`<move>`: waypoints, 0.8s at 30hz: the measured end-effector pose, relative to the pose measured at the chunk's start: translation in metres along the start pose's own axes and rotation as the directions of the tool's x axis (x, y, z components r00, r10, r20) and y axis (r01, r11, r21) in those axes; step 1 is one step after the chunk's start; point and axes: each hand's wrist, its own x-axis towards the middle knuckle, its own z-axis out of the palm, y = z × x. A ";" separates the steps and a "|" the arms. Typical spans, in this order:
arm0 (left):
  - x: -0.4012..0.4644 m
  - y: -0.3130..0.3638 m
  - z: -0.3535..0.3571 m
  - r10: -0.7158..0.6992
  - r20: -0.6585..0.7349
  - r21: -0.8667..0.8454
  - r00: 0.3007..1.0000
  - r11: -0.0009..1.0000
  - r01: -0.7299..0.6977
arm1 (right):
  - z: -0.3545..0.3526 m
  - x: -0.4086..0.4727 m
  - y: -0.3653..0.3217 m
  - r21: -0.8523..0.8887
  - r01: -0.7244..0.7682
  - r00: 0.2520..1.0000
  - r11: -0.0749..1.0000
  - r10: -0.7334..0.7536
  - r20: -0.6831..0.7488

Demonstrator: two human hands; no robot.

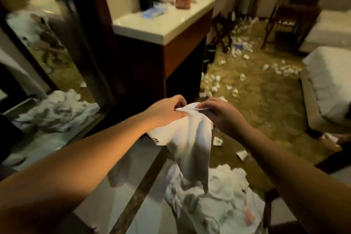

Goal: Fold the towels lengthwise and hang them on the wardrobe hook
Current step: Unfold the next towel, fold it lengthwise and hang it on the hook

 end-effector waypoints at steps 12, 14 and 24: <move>-0.184 -0.008 -0.165 -0.093 -0.225 -0.234 0.970 0.971 0.039 | -0.033 0.053 -0.240 0.022 0.131 0.971 0.991 -0.124 -0.203; -0.216 -0.013 -0.176 -0.059 -0.266 -0.375 0.962 0.926 -0.047 | -0.029 0.052 -0.276 0.022 0.144 0.966 0.989 -0.136 -0.222; -0.384 -0.011 -0.209 -0.192 -0.358 -0.397 0.914 0.917 0.037 | -0.008 -0.006 -0.419 0.139 0.153 0.966 0.978 -0.118 -0.229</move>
